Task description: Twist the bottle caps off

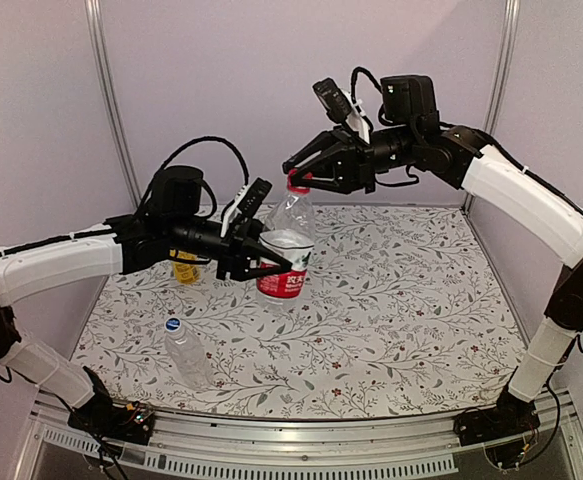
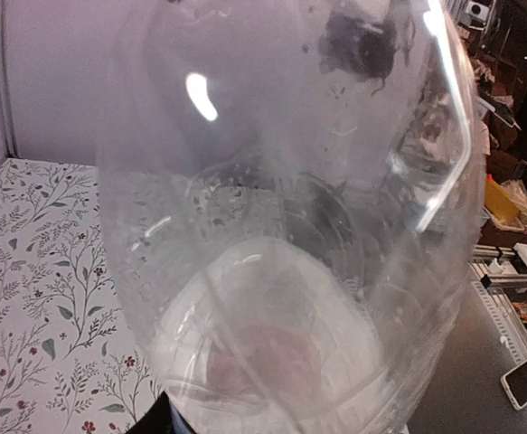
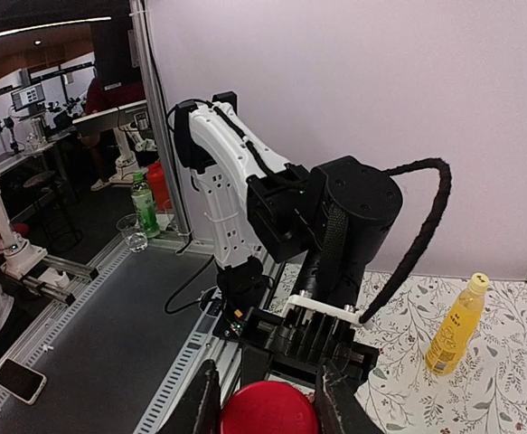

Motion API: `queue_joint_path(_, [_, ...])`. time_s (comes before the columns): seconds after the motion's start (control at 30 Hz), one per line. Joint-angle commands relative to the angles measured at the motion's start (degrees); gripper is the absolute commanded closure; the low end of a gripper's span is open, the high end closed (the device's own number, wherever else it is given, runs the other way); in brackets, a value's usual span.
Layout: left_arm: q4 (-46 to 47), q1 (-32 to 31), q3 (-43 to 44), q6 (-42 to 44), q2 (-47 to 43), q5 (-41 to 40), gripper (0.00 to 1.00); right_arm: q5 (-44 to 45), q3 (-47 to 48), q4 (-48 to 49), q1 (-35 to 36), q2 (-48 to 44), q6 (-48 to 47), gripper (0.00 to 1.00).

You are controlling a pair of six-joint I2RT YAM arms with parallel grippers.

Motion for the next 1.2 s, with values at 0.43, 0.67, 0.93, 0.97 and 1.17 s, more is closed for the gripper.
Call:
queue_joint_path(0.43, [1.95, 0.96, 1.72, -0.15, 0.99, -9.77, 0.62, 10.97, -1.36, 0.14, -1.99, -2.64, 2.12, 0.01])
queue_joint_path(0.67, [2.08, -0.22, 1.57, -1.66, 0.18, -30.82, 0.61, 25.33, -1.20, 6.23, -2.00, -4.16, 15.61, 0.01])
queue_joint_path(0.93, [3.21, -2.91, 0.15, -0.85, -0.68, -43.96, 0.61, 38.78, -0.24, 8.73, -0.99, -2.02, 24.71, 0.01])
queue_joint_path(0.97, [3.26, -3.05, 0.15, -0.85, -0.58, -44.53, 0.61, 38.91, -0.27, 8.95, -0.81, -1.63, 24.86, 0.01])
queue_joint_path(1.17, [2.81, -3.95, 0.30, -0.55, 0.00, -48.45, 0.61, 39.92, 0.35, 9.30, 0.11, -0.55, 25.53, 0.01])
